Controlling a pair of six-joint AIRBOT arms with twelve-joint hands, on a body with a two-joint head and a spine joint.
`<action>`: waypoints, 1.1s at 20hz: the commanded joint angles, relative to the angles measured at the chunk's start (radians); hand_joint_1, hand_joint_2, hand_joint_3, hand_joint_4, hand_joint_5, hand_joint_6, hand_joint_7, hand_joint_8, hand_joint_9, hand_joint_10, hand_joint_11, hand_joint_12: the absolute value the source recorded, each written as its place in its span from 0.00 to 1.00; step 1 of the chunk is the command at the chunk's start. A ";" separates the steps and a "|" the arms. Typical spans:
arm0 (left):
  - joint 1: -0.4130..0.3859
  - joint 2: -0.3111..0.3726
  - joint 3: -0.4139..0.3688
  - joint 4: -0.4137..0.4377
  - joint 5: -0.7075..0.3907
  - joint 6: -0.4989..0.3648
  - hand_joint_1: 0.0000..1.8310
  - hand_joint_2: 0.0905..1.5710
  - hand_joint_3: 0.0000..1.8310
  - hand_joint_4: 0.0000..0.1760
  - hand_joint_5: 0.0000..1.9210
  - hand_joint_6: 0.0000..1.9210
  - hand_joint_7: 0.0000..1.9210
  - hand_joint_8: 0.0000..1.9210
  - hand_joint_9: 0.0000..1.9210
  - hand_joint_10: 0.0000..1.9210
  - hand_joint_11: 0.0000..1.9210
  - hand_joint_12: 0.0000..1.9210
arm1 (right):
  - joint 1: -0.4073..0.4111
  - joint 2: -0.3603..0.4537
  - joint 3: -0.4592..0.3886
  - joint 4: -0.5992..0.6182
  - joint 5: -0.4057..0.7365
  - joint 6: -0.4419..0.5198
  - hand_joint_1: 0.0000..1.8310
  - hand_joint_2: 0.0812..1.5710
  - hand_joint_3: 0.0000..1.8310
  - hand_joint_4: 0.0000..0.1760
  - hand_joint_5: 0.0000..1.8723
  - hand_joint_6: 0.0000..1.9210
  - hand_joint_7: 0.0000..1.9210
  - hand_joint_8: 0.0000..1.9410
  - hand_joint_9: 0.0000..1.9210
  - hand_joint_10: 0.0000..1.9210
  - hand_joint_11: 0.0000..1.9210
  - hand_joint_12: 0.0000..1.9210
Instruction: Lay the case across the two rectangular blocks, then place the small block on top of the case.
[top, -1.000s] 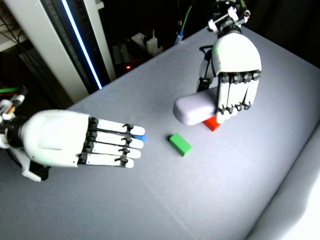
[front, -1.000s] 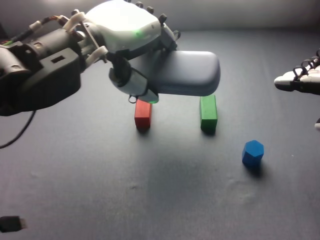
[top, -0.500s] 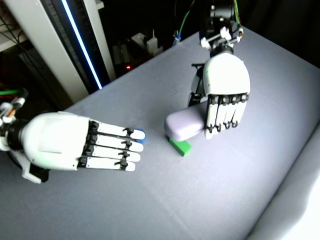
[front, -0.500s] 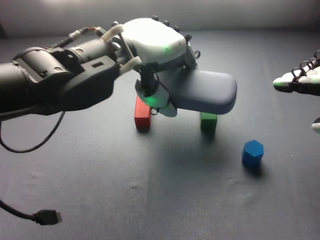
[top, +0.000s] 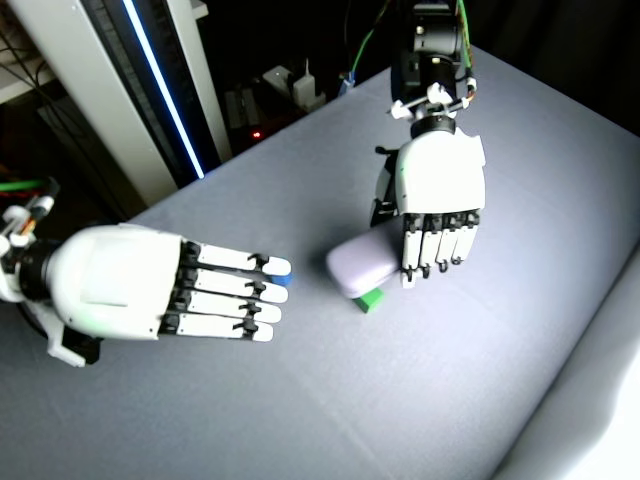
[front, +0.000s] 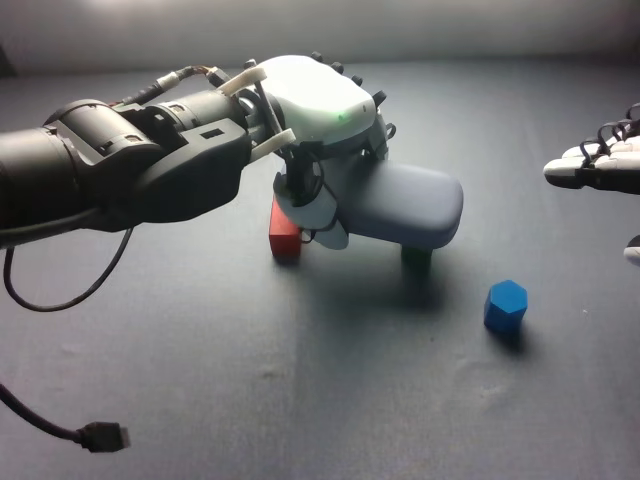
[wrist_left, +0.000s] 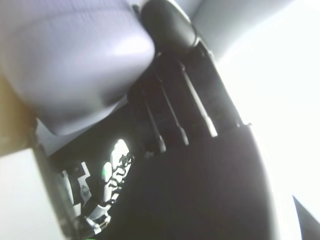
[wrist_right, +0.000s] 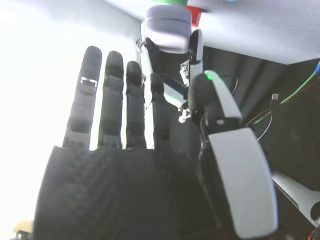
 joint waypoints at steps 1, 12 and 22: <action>-0.008 0.003 0.006 -0.004 -0.105 0.006 0.69 0.67 0.00 0.00 0.54 0.37 0.57 0.51 0.60 0.34 0.50 0.64 | 0.012 0.002 0.004 0.032 0.109 0.002 0.41 0.86 0.00 0.26 0.17 0.00 0.18 0.00 0.22 0.00 0.10 0.35; 0.004 0.025 -0.004 -0.068 -0.105 0.058 0.70 0.67 0.00 0.00 0.54 0.33 0.56 0.55 0.61 0.45 0.50 0.76 | 0.012 0.001 0.002 0.032 0.105 0.008 0.48 0.86 0.00 0.25 0.17 0.00 0.16 0.00 0.18 0.00 0.06 0.34; 0.016 0.038 -0.006 -0.112 -0.097 0.096 0.70 0.67 0.00 0.00 0.54 0.32 0.56 0.55 0.62 0.44 0.52 0.75 | 0.012 0.001 0.001 0.032 0.104 0.011 0.49 0.88 0.00 0.26 0.16 0.00 0.15 0.00 0.15 0.00 0.03 0.37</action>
